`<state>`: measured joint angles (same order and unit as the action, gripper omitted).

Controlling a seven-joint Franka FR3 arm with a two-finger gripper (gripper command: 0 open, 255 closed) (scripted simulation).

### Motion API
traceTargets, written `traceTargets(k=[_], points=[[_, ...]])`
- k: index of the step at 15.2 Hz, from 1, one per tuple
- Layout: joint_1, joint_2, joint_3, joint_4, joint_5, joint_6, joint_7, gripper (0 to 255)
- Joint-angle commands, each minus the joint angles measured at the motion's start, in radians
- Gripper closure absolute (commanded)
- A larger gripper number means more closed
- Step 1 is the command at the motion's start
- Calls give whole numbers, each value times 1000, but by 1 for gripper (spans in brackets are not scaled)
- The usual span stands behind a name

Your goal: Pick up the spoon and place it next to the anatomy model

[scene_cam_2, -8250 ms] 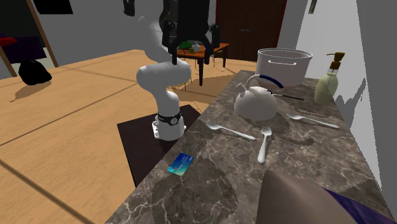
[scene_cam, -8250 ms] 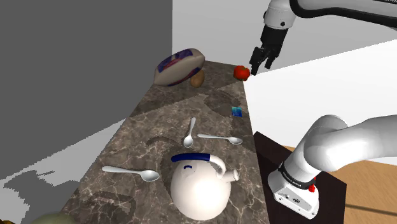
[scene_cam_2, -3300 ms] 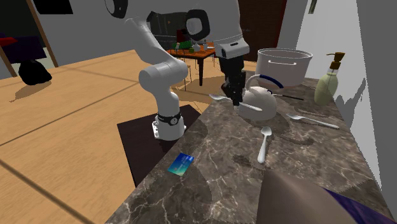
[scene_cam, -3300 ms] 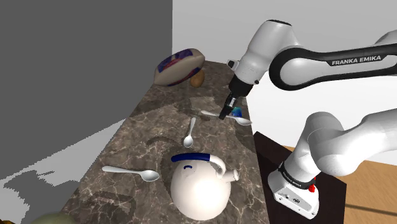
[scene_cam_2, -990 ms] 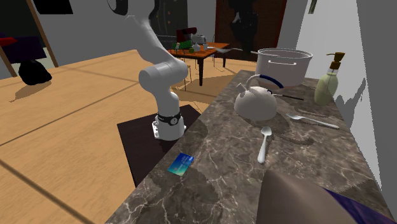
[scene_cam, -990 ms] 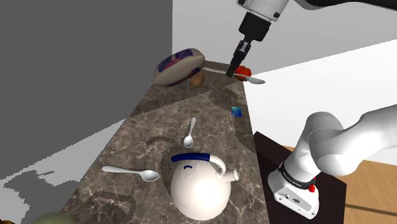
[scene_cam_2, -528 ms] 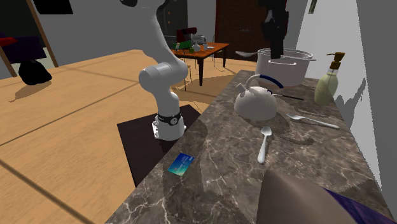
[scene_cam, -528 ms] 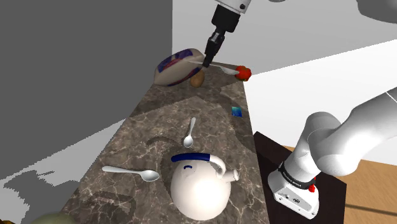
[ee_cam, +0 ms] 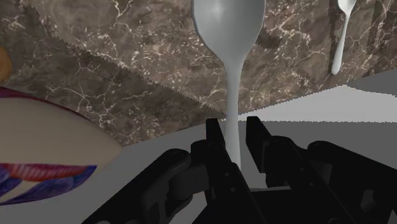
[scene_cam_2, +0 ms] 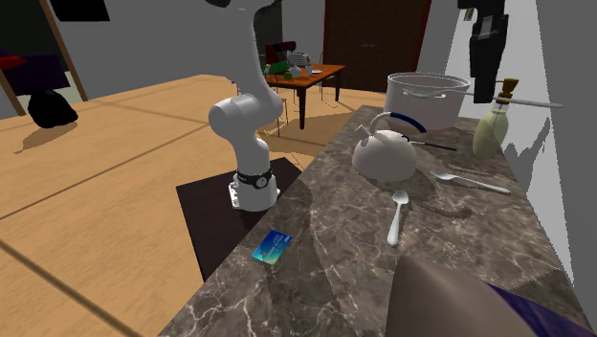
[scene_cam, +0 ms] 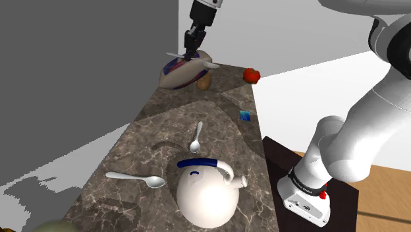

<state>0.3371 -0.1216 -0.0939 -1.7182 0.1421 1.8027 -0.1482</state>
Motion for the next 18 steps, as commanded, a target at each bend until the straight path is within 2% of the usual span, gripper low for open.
traceTargets(k=[1, 6, 10, 18], points=[[-3, 84, -7, 96, 9, -14, -9, 255], [-21, 318, -19, 395, 38, -84, -25, 255], [-51, 546, -20, 730, 65, -192, -25, 255], [-37, 482, -20, 520, 60, -48, -45, 255]])
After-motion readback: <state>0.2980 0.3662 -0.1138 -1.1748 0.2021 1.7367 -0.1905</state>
